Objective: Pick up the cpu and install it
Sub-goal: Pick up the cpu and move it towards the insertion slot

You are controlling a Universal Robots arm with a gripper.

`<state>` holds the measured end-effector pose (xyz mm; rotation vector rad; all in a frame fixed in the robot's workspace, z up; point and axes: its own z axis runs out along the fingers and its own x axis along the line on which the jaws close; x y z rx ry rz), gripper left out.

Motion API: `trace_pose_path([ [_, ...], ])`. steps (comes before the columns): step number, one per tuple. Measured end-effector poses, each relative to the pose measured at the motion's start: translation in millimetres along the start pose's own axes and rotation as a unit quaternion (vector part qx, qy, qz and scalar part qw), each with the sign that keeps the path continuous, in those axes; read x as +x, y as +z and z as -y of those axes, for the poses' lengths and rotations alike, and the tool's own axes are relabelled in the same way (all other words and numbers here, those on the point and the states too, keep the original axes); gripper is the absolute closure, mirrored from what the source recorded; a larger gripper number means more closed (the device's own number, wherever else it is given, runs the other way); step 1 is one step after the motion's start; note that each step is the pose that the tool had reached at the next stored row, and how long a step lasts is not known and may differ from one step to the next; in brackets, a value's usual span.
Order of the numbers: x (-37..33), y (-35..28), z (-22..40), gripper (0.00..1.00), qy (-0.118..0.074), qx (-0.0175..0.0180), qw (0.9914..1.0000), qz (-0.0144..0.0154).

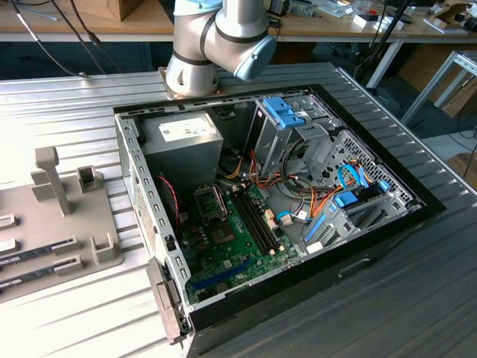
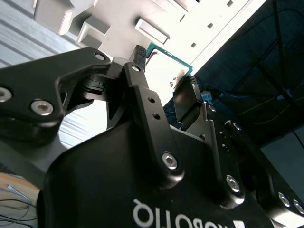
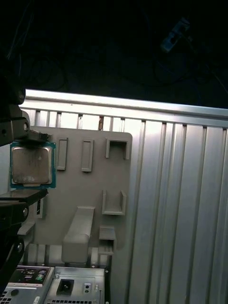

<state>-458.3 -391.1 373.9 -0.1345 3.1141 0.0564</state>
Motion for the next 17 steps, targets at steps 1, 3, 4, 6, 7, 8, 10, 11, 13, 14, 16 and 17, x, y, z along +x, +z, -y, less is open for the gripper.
trace_pose_path([
  [1, 0.0, -0.4, 0.0, 0.53, 0.0, 0.0, 1.0, 0.0],
  [3, 0.0, -1.2, 0.0, 0.53, 0.0, 0.0, 1.0, 0.0],
  [4, 0.0, -1.7, -0.1, 0.53, 0.0, 0.0, 1.0, 0.0],
  [6, -0.1, -2.2, -0.1, 0.53, 0.0, 0.0, 1.0, 0.0],
  [7, -0.1, -2.9, -0.1, 0.53, 0.0, 0.0, 1.0, 0.0],
  [8, -0.1, -3.3, -0.1, 0.53, 0.0, 0.0, 1.0, 0.0],
  [10, -0.1, -4.3, -0.1, 0.53, 0.0, 0.0, 1.0, 0.0],
  [11, -0.1, -4.9, -0.1, 0.53, 0.0, 0.0001, 1.0, 0.0],
  [13, -0.2, -6.1, -0.2, 0.53, 0.0, 0.0, 1.0, -0.0001],
  [14, -0.2, -6.8, -0.2, 0.53, 0.0, 0.0, 1.0, -0.0001],
  [16, -0.2, -9.2, -0.3, 0.53, 0.0, 0.0, 1.0, 0.0],
  [17, -0.3, -11.1, -0.4, 0.53, 0.0, 0.0, 1.0, 0.0],
])
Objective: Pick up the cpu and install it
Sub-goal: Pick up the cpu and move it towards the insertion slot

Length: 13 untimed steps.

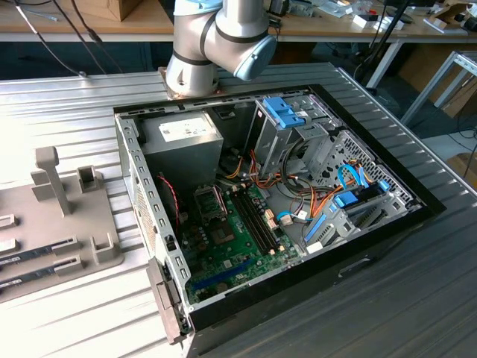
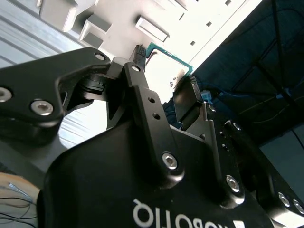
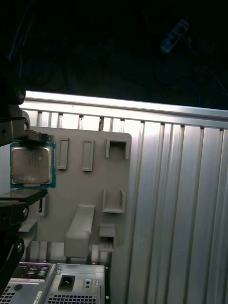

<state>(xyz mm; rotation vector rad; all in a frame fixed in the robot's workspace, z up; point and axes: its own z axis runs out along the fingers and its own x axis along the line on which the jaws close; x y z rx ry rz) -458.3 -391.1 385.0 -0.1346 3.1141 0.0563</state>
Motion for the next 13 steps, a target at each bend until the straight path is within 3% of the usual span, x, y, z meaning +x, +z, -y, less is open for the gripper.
trace_pose_path([
  [10, -0.4, -13.8, -0.5, 0.53, 0.0, 0.0, 1.0, 0.0],
  [13, -0.4, -14.4, -0.5, 0.53, 0.0, -0.0003, 1.0, 0.0001],
])
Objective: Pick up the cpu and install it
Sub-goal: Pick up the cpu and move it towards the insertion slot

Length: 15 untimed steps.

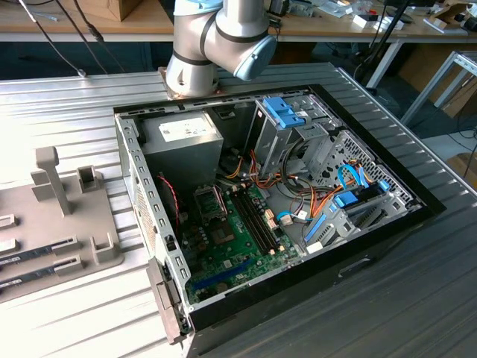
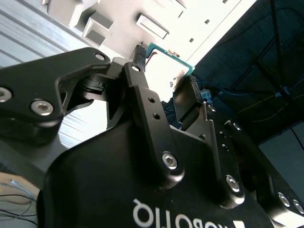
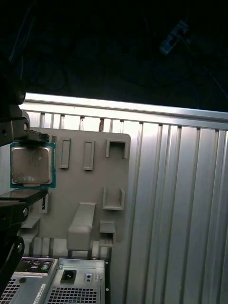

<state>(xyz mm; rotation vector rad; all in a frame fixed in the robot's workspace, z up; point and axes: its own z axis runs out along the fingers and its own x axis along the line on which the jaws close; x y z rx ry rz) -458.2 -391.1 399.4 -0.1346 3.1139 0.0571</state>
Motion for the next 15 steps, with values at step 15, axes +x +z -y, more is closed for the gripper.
trace_pose_path([
  [15, -6.8, 0.0, 0.6, 0.53, 0.0, -0.0003, 1.0, -0.0001],
])
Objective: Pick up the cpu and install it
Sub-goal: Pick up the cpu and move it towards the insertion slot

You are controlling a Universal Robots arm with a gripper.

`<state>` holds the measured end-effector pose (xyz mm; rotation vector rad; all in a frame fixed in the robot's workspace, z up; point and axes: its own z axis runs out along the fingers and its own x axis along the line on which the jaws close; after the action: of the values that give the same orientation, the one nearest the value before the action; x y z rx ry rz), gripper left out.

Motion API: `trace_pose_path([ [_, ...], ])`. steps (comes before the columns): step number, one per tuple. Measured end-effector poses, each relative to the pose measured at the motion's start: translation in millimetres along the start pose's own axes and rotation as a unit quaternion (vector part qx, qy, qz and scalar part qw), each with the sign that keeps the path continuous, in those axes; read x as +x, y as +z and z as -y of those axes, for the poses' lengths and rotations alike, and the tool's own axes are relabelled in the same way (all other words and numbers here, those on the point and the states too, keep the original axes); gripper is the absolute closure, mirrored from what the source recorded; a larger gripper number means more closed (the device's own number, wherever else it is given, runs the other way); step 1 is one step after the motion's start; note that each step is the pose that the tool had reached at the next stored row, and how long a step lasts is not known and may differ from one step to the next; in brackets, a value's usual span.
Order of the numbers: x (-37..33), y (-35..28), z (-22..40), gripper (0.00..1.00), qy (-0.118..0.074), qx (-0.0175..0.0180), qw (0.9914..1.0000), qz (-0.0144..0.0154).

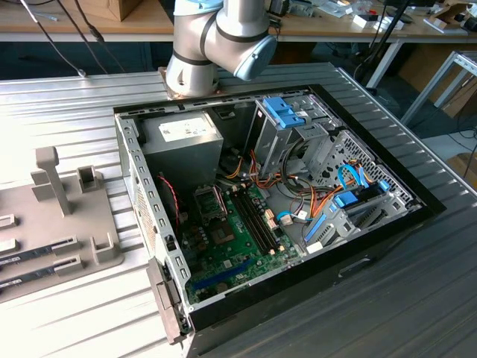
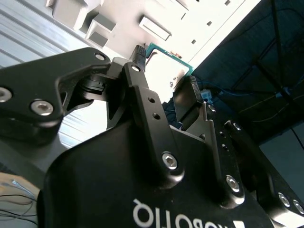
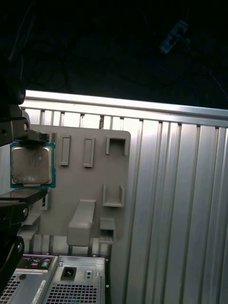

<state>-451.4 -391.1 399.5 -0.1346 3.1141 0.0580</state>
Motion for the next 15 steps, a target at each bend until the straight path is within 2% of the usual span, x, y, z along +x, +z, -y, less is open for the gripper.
trace_pose_path([
  [6, -6.9, 0.3, 0.6, 0.53, 0.0, 0.0, 1.0, 0.0001],
  [15, -10.4, 0.3, 0.9, 0.53, 0.0, 0.0, 1.0, 0.0],
])
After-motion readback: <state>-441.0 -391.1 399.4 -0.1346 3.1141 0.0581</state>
